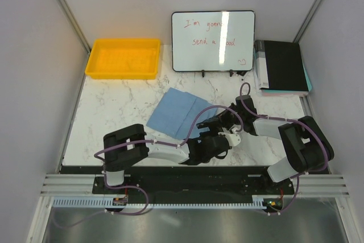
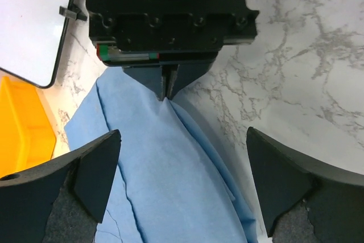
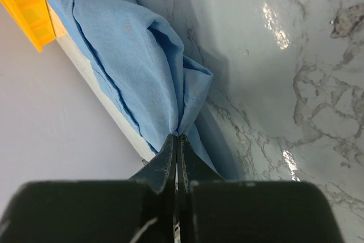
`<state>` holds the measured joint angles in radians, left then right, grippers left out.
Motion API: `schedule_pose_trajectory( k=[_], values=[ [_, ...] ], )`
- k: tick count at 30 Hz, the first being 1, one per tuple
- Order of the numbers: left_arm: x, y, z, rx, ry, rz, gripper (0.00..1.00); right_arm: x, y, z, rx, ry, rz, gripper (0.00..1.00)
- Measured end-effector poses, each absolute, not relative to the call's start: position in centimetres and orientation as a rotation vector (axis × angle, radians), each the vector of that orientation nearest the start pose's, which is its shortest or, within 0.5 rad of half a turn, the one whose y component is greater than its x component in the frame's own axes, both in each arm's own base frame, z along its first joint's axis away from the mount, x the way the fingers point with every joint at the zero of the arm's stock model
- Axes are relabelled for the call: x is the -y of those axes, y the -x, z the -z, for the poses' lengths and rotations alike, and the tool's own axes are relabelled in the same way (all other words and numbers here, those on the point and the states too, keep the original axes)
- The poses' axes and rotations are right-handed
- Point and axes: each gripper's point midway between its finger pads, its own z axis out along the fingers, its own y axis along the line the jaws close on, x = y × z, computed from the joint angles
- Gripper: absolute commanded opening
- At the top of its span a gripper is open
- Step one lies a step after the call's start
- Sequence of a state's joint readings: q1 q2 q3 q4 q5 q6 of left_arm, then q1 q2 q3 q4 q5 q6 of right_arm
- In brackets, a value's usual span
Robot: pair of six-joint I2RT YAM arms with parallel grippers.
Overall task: Fold and stack the long sleeve shirts
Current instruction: Fold the shirt
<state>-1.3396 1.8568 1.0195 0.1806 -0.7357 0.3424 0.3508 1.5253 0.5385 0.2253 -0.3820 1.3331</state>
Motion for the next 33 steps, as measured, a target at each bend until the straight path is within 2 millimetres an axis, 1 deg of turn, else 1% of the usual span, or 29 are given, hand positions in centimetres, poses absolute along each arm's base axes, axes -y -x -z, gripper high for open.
schedule_pose_trajectory(
  k=[2,8,13,16,17,19,22,23,24,25,27,28,29,30,32,33],
  values=[
    [39.1,-22.7,-7.3,-1.626,-1.229,-0.233,0.98,-21.7,-28.9,-4.6,-2.421,-1.059,-1.191,0.0],
    [38.2,-23.6,-5.1,-1.603,-1.255,-0.366,0.99,-21.8,-27.6,-4.8,-2.435,-1.109,-1.232,0.0],
    [38.2,-24.2,-5.2,-1.576,-1.229,-0.414,0.96,-21.9,-27.1,-5.7,-2.434,-1.111,-1.26,0.0],
    [38.0,-24.6,-5.2,-1.57,-1.228,-0.432,0.86,-21.9,-26.8,-5.8,-2.442,-1.115,-1.262,0.0],
    [37.9,-24.7,-5.1,-1.57,-1.231,-0.437,0.81,-21.8,-26.6,-5.8,-2.449,-1.122,-1.258,0.0],
    [37.4,-25.2,-4.9,-1.574,-1.237,-0.459,0.78,-21.8,-26.3,-5.6,-2.462,-1.131,-1.252,0.0],
    [36.6,-26.1,-4.7,-1.59,-1.231,-0.483,0.55,-21.7,-26.1,-5.7,-2.468,-1.134,-1.25,0.0],
    [36.4,-26.3,-4.5,-1.596,-1.238,-0.49,0.41,-21.7,-26.1,-5.8,-2.467,-1.133,-1.252,0.0],
    [36.1,-26.5,-4.3,-1.602,-1.25,-0.496,0.36,-21.8,-26.0,-6.0,-2.467,-1.131,-1.254,0.0],
    [35.8,-26.5,-4.0,-1.608,-1.261,-0.5,0.3,-21.8,-26.0,-6.0,-2.468,-1.129,-1.256,0.04],
    [35.7,-26.5,-3.8,-1.614,-1.283,-0.494,0.27,-21.8,-25.9,-6.0,-2.472,-1.125,-1.254,0.2],
    [35.6,-26.4,-3.7,-1.616,-1.295,-0.489,0.26,-21.8,-25.8,-6.0,-2.479,-1.124,-1.251,0.38],
    [35.6,-26.3,-3.8,-1.617,-1.307,-0.484,0.23,-21.8,-25.7,-6.0,-2.484,-1.12,-1.247,0.48],
    [35.5,-26.1,-3.8,-1.62,-1.318,-0.478,0.22,-21.8,-25.7,-6.1,-2.488,-1.115,-1.246,0.65],
    [35.3,-25.9,-4.0,-1.632,-1.339,-0.468,0.16,-21.7,-26.1,-6.6,-2.49,-1.089,-1.249,0.81],
    [35.1,-25.7,-3.9,-1.643,-1.354,-0.463,0.14,-21.5,-26.6,-7.0,-2.483,-1.071,-1.249,0.98]
  ],
)
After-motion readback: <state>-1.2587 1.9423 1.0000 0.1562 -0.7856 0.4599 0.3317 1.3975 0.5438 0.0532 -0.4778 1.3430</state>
